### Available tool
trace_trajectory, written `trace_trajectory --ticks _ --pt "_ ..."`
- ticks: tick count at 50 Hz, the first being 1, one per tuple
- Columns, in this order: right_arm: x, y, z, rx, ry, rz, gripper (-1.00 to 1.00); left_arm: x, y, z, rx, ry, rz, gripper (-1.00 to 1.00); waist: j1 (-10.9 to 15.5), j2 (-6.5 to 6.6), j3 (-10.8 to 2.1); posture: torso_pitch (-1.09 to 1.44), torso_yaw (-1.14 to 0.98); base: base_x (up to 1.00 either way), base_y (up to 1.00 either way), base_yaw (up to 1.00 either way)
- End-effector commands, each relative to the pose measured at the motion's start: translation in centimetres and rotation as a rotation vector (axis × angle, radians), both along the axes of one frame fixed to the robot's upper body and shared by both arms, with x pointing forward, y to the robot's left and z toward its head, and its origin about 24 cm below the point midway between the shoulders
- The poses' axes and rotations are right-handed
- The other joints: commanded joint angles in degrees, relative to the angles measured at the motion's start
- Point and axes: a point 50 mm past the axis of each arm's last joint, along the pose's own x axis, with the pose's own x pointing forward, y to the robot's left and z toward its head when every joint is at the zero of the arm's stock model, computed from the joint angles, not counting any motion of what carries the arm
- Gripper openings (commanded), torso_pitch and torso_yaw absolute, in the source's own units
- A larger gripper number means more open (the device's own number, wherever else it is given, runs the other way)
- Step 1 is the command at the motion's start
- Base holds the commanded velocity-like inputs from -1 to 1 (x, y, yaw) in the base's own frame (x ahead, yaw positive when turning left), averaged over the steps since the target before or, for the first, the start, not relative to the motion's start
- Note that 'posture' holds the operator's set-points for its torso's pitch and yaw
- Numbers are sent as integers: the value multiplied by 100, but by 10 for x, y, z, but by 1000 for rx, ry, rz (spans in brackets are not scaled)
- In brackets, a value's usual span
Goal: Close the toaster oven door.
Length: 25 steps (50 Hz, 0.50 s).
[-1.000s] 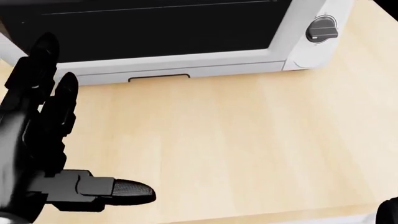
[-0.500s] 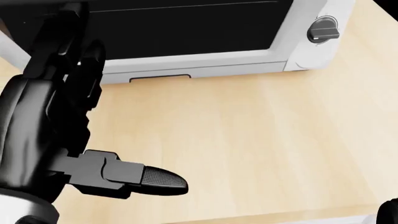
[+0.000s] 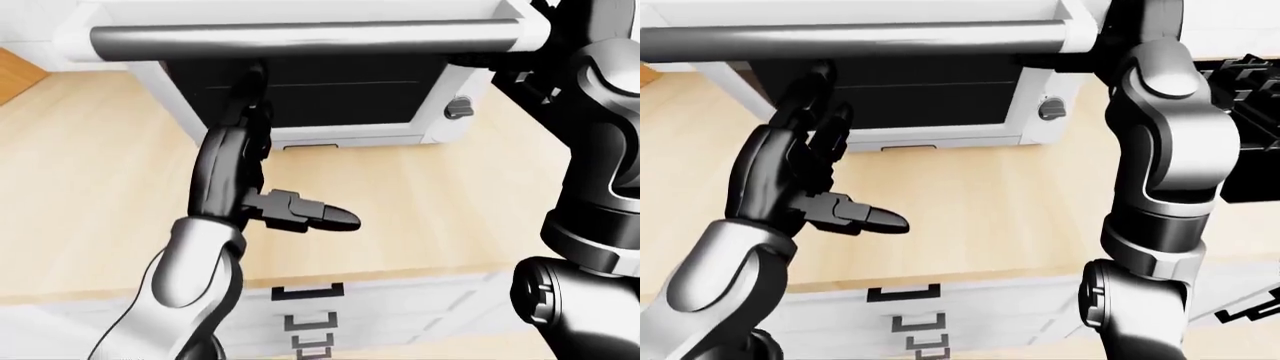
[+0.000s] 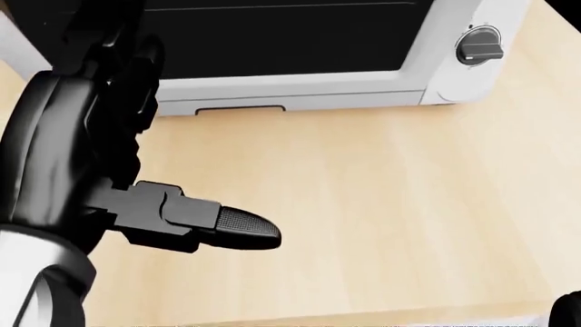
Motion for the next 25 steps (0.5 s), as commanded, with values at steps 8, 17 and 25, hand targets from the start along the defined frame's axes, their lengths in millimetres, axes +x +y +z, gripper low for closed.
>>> trace_trajectory --ticks 8,17,25 --pt "-12 15 28 -33 -151 96 100 -1 5 21 -20 -124 23 100 29 -74 -185 0 0 0 0 0" --pt "-12 14 26 -44 -138 76 100 9 8 25 -18 -130 38 100 26 -88 -185 0 0 0 0 0" --pt "-9 9 16 -50 -100 26 100 12 6 27 -18 -137 34 100 21 -107 -192 0 0 0 0 0"
